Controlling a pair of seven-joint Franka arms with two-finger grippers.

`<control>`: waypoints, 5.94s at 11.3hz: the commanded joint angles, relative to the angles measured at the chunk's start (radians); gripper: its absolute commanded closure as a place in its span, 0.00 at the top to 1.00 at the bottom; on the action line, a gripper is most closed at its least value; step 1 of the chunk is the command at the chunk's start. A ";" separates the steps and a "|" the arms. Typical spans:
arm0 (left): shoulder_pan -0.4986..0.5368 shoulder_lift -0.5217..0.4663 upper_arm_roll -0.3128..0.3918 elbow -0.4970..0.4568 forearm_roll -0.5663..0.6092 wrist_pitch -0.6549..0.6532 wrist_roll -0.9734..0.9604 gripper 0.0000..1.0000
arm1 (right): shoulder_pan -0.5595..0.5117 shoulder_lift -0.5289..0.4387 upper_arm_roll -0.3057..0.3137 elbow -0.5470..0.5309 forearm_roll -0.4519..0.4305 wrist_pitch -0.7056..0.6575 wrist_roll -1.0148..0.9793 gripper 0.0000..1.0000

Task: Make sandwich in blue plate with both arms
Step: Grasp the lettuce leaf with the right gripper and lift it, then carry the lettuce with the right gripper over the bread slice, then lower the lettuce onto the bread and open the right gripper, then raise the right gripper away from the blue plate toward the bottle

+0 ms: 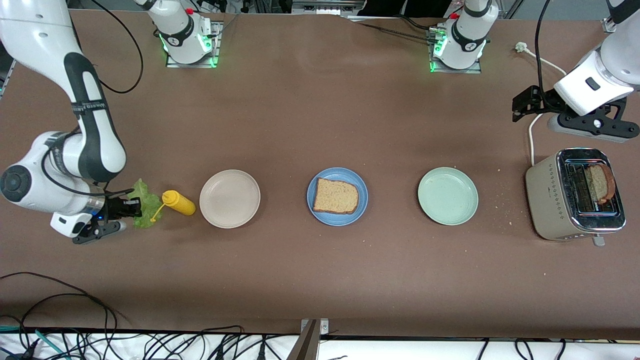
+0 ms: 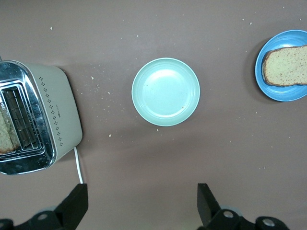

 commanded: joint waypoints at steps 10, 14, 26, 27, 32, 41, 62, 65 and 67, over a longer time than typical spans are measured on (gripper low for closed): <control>0.006 0.001 -0.001 0.017 -0.010 -0.030 -0.003 1.00 | 0.143 -0.281 -0.023 -0.022 0.012 -0.316 0.208 0.00; 0.006 0.002 -0.001 0.017 -0.010 -0.030 -0.003 1.00 | 0.356 -0.215 -0.059 0.051 0.015 -0.304 0.545 0.00; 0.017 0.002 -0.004 0.019 -0.010 -0.056 -0.005 1.00 | 0.792 0.172 -0.077 0.435 0.015 -0.193 1.409 0.00; 0.017 0.002 -0.004 0.017 -0.010 -0.056 -0.005 1.00 | 0.820 0.210 -0.079 0.461 0.015 -0.160 1.468 0.00; 0.017 0.001 -0.005 0.019 -0.010 -0.057 -0.005 1.00 | 0.875 0.334 -0.080 0.527 0.015 0.024 1.668 0.00; 0.015 -0.001 -0.008 0.017 -0.010 -0.062 -0.005 1.00 | 0.880 0.419 -0.099 0.522 0.001 0.107 1.655 0.00; 0.017 -0.007 -0.008 0.019 -0.010 -0.096 -0.005 1.00 | 0.869 0.399 -0.151 0.526 0.017 0.092 1.520 1.00; 0.017 -0.007 -0.008 0.019 -0.010 -0.096 -0.005 1.00 | 0.834 0.321 -0.146 0.503 0.085 0.038 1.422 1.00; 0.017 -0.007 -0.005 0.019 -0.010 -0.094 -0.005 1.00 | 0.777 0.197 -0.142 0.393 0.119 -0.005 1.278 1.00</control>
